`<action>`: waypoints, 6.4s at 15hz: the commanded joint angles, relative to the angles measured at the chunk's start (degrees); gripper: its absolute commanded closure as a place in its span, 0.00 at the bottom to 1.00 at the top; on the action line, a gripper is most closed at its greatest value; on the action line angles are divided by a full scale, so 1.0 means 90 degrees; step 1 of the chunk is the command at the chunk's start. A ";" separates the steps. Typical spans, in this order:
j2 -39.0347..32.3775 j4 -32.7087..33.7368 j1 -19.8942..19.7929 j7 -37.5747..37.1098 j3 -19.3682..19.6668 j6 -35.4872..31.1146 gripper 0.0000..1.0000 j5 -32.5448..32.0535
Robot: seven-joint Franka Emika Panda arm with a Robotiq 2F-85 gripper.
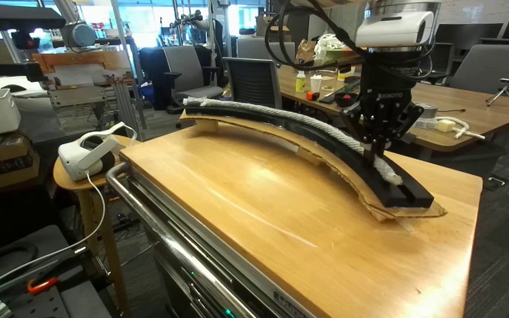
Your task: Align the rope with the black object
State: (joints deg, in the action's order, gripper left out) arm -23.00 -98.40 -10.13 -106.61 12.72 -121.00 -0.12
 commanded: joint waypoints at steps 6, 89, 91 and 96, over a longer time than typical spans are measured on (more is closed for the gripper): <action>-0.0146 0.0416 -0.0060 0.0194 0.0014 0.0594 0.97 0.0244; 0.1629 -0.1575 0.0226 -0.2632 -0.0552 -0.1196 0.00 -0.1183; 0.1560 -0.1597 0.0198 -0.1883 -0.0560 -0.1231 0.00 -0.0482; 0.1464 -0.1587 0.0350 -0.2204 -0.0390 -0.0756 0.00 -0.0639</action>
State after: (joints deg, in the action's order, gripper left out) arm -9.79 -112.80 -7.64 -126.62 8.50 -127.95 -6.06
